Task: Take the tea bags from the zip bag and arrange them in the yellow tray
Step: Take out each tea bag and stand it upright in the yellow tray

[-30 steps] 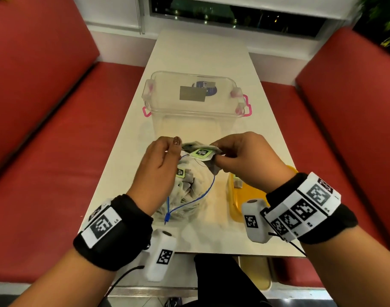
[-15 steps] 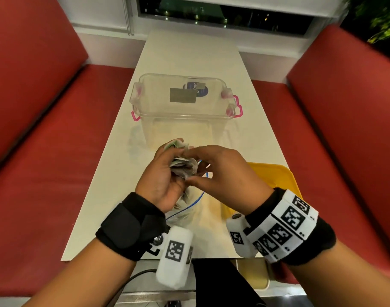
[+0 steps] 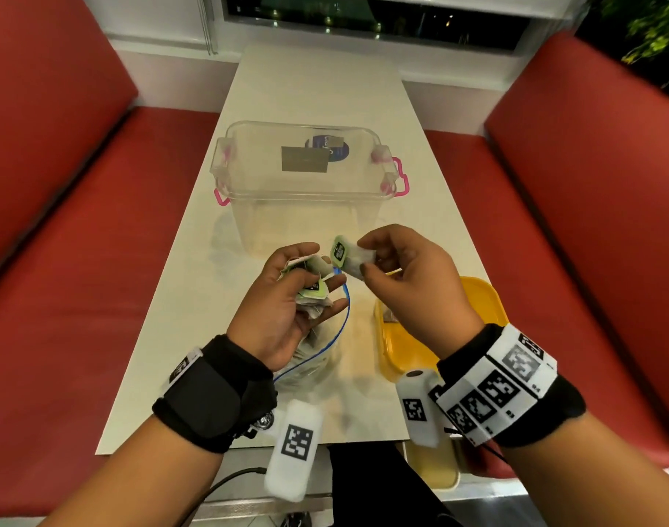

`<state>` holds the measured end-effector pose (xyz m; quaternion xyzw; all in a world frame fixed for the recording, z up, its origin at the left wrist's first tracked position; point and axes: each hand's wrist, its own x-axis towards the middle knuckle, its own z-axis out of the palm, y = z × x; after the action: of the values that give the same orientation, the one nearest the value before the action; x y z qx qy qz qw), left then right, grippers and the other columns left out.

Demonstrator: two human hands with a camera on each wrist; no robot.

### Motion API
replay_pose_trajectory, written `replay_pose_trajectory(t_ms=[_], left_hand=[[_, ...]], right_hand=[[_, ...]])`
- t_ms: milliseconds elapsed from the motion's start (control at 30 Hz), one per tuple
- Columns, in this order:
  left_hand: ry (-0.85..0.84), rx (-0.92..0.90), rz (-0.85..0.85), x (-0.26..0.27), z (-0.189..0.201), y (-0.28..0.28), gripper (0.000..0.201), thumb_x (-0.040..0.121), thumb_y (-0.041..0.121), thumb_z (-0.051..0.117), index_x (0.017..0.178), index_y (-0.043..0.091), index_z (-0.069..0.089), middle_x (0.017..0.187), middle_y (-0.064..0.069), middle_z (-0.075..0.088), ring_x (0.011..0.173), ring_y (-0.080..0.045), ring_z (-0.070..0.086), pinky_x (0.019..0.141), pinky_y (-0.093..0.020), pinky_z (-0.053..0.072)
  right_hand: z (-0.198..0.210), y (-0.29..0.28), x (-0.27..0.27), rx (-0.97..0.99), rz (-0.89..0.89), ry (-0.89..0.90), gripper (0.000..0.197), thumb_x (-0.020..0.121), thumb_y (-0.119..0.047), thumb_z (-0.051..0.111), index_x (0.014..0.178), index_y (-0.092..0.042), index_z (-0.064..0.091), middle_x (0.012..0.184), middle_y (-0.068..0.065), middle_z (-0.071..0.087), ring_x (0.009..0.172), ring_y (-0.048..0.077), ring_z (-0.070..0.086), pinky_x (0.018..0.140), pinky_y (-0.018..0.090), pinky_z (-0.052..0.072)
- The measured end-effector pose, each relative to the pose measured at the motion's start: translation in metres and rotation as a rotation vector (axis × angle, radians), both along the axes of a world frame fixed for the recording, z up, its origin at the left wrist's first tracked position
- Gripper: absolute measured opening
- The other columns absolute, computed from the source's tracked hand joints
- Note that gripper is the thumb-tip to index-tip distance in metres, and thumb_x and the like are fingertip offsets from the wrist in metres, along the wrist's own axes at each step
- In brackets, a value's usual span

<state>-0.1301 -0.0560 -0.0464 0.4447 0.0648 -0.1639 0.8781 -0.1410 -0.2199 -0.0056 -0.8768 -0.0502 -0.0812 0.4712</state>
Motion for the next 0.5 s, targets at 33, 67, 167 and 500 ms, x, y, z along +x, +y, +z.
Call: replay_pose_trajectory(t_ms=[33, 67, 167, 500], left_hand=[[-0.02, 0.053, 0.0, 0.0, -0.001, -0.001, 0.028, 0.095, -0.004, 0.041, 0.105, 0.015, 0.06, 0.105, -0.011, 0.065, 0.102, -0.029, 0.068, 0.071, -0.037, 0.059], [-0.037, 0.105, 0.0, 0.0, -0.001, -0.001, 0.025, 0.095, -0.001, 0.044, 0.101, 0.017, 0.061, 0.099, -0.009, 0.067, 0.097, -0.029, 0.065, 0.068, -0.033, 0.057], [-0.066, 0.198, 0.003, -0.001, 0.0, -0.007, 0.017, 0.095, 0.007, 0.053, 0.089, 0.02, 0.064, 0.082, -0.006, 0.068, 0.086, -0.03, 0.049, 0.06, -0.026, 0.048], [-0.28, 0.553, 0.003, -0.002, -0.005, -0.015, 0.005, 0.093, 0.022, 0.061, 0.096, 0.017, 0.063, 0.09, -0.01, 0.067, 0.074, -0.011, 0.061, 0.059, -0.023, 0.046]], right_hand=[[0.002, -0.003, 0.001, 0.027, -0.016, -0.003, 0.023, 0.081, -0.007, 0.065, 0.1, -0.021, 0.064, 0.08, -0.017, 0.06, 0.069, 0.001, 0.056, 0.062, 0.012, 0.045], [0.004, -0.005, 0.002, 0.065, -0.026, 0.003, 0.024, 0.081, -0.006, 0.065, 0.1, -0.021, 0.064, 0.082, -0.013, 0.061, 0.069, 0.004, 0.058, 0.062, 0.015, 0.047], [0.007, -0.004, 0.002, 0.31, -0.018, 0.114, 0.027, 0.082, 0.003, 0.064, 0.099, -0.017, 0.06, 0.089, 0.015, 0.065, 0.071, 0.026, 0.067, 0.065, 0.027, 0.057], [-0.008, -0.009, 0.002, 0.242, -0.036, 0.228, 0.029, 0.081, -0.005, 0.068, 0.106, -0.016, 0.062, 0.095, 0.005, 0.069, 0.072, 0.013, 0.06, 0.066, 0.027, 0.051]])
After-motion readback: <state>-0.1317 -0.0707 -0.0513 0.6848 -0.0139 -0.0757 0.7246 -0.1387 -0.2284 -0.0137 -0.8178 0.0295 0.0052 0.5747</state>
